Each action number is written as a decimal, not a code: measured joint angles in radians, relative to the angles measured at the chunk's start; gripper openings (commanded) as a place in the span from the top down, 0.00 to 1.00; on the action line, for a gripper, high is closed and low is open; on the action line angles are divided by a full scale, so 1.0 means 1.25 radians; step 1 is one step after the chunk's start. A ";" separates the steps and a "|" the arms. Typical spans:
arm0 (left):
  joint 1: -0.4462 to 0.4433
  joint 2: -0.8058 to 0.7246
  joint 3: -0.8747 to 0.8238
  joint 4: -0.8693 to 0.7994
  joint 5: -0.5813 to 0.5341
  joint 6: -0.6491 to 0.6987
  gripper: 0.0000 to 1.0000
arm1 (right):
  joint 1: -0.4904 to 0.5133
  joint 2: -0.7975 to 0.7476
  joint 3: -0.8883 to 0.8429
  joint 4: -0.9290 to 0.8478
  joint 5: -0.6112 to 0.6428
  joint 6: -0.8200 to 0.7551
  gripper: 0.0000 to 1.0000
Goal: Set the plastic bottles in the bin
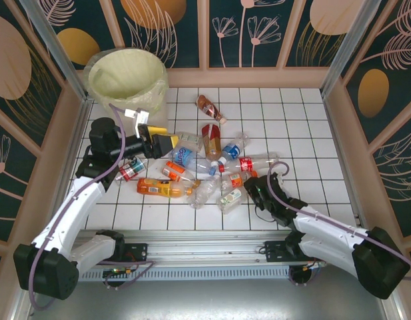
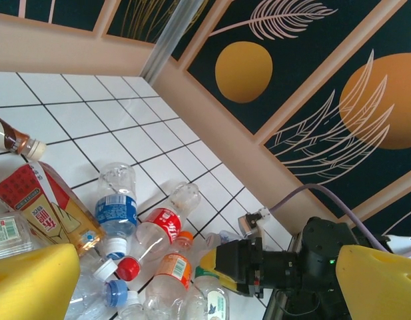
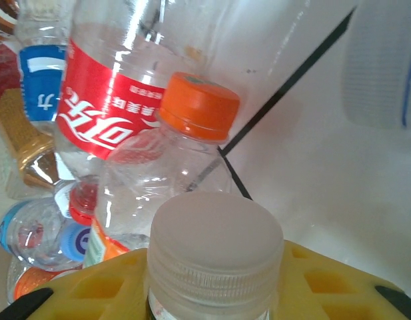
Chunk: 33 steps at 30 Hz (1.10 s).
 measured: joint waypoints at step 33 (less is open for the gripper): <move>-0.361 0.232 0.102 -0.123 -0.086 0.140 0.02 | -0.103 0.041 0.442 -0.169 -0.289 -0.631 0.63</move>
